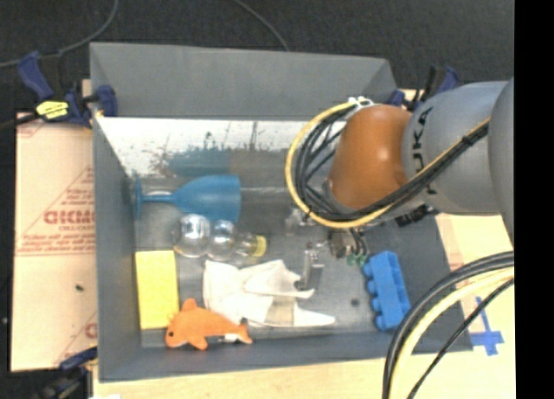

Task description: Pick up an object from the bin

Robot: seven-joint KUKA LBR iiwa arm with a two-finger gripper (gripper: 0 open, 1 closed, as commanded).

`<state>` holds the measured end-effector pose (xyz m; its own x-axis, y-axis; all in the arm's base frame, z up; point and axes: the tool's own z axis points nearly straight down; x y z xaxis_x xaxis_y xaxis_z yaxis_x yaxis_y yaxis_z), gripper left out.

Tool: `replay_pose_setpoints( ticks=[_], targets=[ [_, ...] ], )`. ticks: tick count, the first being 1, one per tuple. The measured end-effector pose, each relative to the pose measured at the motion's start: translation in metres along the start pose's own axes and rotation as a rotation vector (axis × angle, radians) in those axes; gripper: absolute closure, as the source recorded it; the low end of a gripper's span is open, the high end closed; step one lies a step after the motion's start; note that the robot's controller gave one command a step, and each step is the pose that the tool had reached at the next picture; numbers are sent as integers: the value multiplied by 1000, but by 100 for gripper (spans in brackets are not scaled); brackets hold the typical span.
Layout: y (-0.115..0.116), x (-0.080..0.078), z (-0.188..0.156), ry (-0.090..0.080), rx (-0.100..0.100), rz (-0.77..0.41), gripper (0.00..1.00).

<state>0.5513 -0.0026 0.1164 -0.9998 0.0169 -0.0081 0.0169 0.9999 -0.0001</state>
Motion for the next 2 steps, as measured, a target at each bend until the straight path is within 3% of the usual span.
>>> replay_pose_setpoints(
  ticks=[1, 2],
  targets=[
    [30, 29, 47, 5, 2, -33, 0],
    [28, 26, 45, -3, -1, 180, 100]
  ],
)
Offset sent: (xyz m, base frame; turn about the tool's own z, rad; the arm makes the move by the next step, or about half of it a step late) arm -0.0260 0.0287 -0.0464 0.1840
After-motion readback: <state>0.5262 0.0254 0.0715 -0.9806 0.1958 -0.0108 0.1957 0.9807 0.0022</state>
